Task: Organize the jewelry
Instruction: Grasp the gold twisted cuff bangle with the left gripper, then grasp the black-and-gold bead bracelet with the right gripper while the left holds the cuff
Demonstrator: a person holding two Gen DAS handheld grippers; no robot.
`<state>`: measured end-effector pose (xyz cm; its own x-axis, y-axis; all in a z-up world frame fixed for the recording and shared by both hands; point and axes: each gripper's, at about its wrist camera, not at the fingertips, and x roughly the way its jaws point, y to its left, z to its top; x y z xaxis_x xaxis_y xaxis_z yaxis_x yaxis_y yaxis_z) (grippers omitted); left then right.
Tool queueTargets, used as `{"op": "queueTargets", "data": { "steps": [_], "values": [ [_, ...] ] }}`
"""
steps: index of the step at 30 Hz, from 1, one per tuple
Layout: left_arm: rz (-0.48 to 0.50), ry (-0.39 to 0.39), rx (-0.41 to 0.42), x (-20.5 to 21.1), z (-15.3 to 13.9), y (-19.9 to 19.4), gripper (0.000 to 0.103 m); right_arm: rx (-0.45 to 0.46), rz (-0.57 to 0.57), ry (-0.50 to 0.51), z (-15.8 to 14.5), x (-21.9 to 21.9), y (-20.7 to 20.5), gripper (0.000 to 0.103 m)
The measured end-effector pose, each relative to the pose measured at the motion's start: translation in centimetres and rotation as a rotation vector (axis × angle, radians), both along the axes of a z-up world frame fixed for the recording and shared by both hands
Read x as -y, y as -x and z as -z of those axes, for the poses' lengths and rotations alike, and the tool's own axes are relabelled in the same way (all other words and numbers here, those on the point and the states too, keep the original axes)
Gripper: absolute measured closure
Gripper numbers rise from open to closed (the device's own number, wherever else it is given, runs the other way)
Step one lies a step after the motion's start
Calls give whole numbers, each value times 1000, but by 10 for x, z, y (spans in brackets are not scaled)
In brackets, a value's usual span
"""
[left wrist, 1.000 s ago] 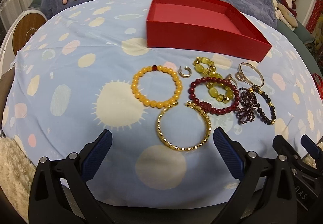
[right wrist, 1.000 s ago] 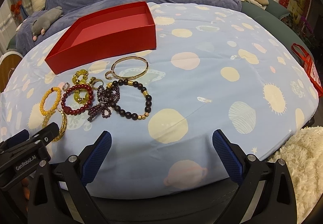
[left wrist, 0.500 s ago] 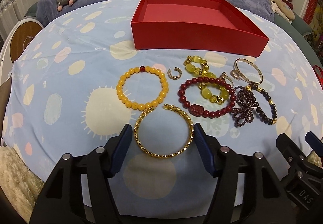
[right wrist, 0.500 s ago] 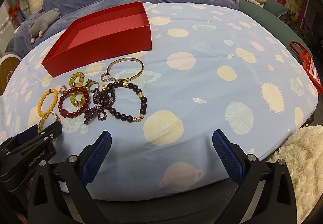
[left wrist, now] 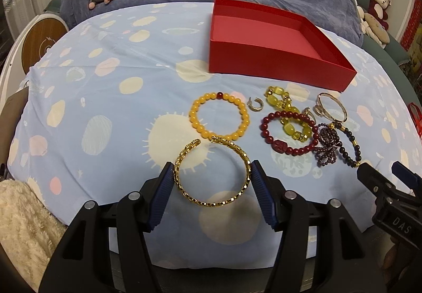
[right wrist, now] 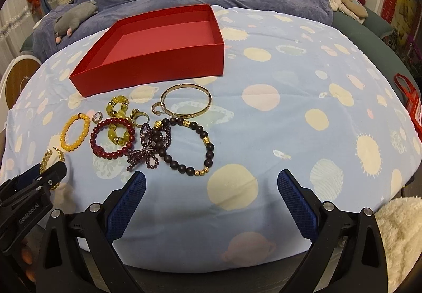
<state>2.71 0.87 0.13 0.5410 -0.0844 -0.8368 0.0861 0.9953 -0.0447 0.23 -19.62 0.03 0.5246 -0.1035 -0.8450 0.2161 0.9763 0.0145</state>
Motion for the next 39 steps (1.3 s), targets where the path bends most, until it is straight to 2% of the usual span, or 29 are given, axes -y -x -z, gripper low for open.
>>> {"op": "queueTargets", "data": {
  "steps": [3,11,17,22,26,28,32,34,39],
  "values": [
    [-14,-15,8,-6,0,1,46,-8,-8,-1,0,0,-10,7],
    [-63,11,-7,-18,6,-4,46,1,20,-3,0,12,-25,10],
    [-54,1,-11,-15,11,-4,47,-27,10,-24,9,19,-37,28],
    [-43,-5,-15,-12,12,-4,47,-62,-20,-41,22,17,-40,47],
    [-43,-6,-26,-12,14,-5,46,-50,-30,-26,22,14,-40,56],
    [-40,-7,-31,-11,15,-6,46,-47,-33,-24,21,14,-40,67],
    [-36,-9,-31,-10,15,-5,46,-41,-56,-11,21,10,-41,79],
    [-37,-6,-32,-10,15,-5,46,-43,-76,-3,20,5,-41,94],
    [-47,1,-30,-11,14,-6,46,-55,-87,0,16,1,-33,96]
  ]
}}
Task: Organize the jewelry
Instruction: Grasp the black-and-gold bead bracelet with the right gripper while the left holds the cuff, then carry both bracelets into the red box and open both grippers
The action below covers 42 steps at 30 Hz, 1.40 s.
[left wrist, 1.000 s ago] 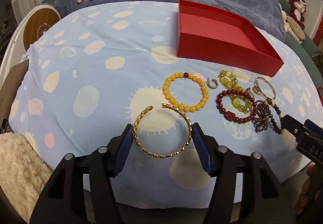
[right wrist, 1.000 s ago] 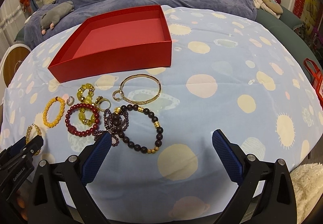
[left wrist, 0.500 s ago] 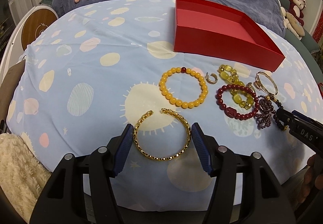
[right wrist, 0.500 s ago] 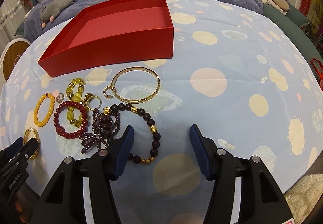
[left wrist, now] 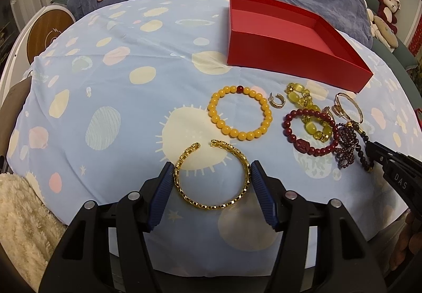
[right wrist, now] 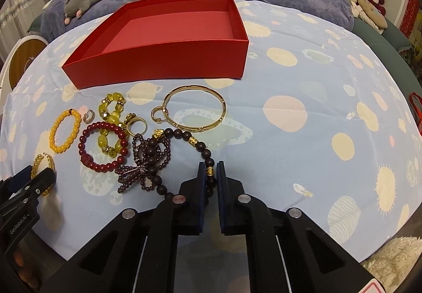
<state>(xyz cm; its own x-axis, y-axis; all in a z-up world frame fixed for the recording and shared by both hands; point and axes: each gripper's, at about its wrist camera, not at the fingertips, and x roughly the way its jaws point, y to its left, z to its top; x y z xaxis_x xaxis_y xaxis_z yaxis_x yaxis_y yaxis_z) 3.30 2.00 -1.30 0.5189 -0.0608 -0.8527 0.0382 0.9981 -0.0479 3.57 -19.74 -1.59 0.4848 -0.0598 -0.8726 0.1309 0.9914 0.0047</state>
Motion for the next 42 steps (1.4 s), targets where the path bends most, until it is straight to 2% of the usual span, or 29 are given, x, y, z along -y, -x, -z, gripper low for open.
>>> {"op": "queueTargets", "data": {
  "steps": [5,12,20,25,28,31,36,42],
  "values": [
    [-16,9,-3,-4,-2,2,46,8,40,-35,-13,11,14,96],
    [6,32,20,-5,-21,8,46,45,62,-59,-44,23,32,96],
    [59,64,42,-2,-59,-3,47,91,8,-82,-82,23,24,96],
    [105,72,88,9,-96,-52,47,156,-74,-95,-113,14,-21,96],
    [130,62,117,23,-114,-95,47,184,-116,-114,-127,10,-66,96],
    [136,87,115,35,-121,-143,47,197,-131,-150,-135,10,-113,96],
    [155,46,127,63,-115,-214,47,197,-130,-173,-134,11,-188,96],
    [197,26,93,90,-87,-273,47,152,-132,-223,-106,17,-251,96]
  ]
}}
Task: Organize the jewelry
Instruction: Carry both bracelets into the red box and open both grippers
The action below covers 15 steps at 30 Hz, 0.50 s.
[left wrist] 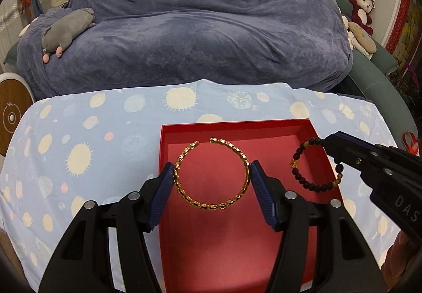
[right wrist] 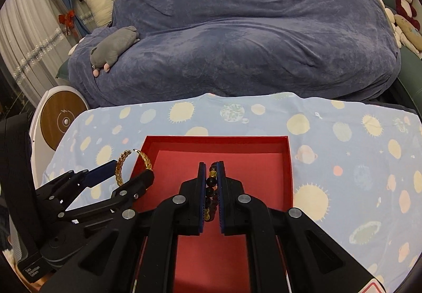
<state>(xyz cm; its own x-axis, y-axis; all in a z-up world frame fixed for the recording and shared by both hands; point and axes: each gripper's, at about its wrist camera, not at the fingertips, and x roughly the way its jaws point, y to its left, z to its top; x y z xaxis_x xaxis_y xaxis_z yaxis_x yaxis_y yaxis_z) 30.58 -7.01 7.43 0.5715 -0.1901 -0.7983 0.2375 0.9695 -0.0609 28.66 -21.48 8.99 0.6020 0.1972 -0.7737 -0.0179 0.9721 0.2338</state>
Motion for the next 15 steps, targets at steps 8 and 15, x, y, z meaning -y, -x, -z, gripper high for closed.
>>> {"op": "queueTargets", "data": {
  "steps": [8,15],
  "values": [
    [31,-43,-85,12,44,-42,47,-114,-6,-16,56,16,-42,96],
    [56,-58,-133,19,60,-52,46,-153,30,67,81,28,-52,92]
  ]
}}
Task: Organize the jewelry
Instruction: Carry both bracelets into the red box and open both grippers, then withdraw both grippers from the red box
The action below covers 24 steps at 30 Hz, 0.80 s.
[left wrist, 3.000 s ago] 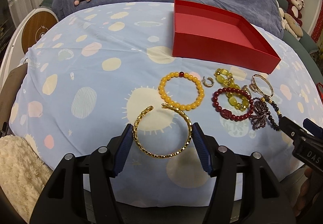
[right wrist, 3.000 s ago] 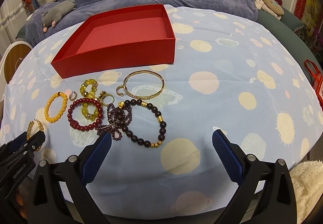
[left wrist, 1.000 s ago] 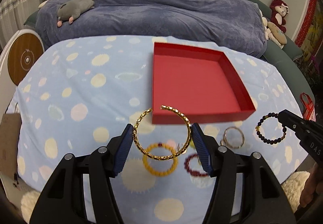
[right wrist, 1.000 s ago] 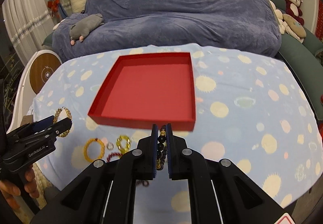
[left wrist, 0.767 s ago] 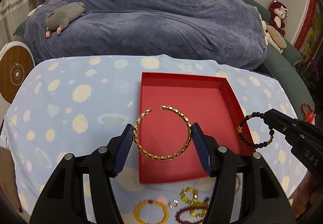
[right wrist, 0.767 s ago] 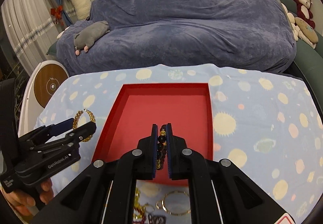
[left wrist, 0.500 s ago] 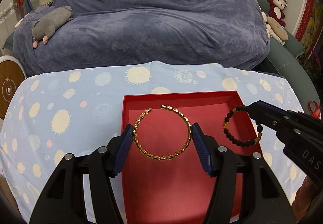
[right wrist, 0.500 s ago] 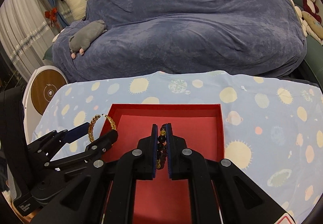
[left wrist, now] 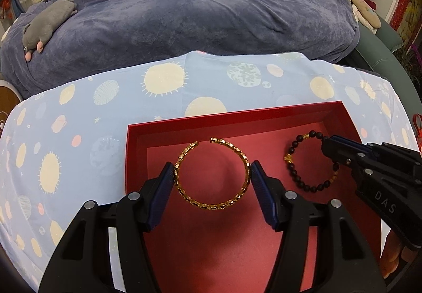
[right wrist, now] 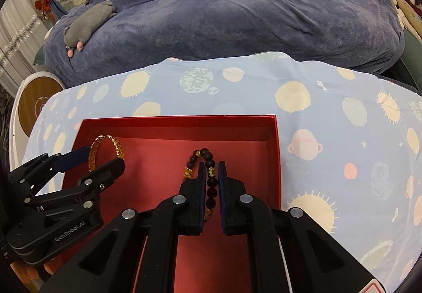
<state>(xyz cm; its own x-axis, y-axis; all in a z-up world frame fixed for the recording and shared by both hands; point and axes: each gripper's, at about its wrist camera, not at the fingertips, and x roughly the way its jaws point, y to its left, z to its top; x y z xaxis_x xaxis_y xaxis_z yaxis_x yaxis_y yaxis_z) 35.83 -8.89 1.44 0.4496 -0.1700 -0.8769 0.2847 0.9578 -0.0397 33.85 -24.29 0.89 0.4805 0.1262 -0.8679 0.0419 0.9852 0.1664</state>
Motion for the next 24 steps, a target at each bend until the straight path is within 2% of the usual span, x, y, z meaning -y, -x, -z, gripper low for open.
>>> {"op": "queueTargets", "data": {
  "steps": [3,5,9,15,20,24],
  "values": [
    [-14,4,1,-1,2,-1,41,15,11,29,-2,5,2,88],
    [-30,7,28,-3,-2,3,34,42,21,43,-9,7,8,80],
    [-58,36,71,-11,-19,15,30,101,31,49,-32,11,28,69],
    [-92,79,120,-27,-50,52,30,162,57,36,-66,13,74,67],
    [-113,76,164,-47,-68,102,29,217,48,85,-91,3,129,62],
    [-147,83,165,-71,-73,146,29,218,42,90,-98,-5,172,62]
  ]
}}
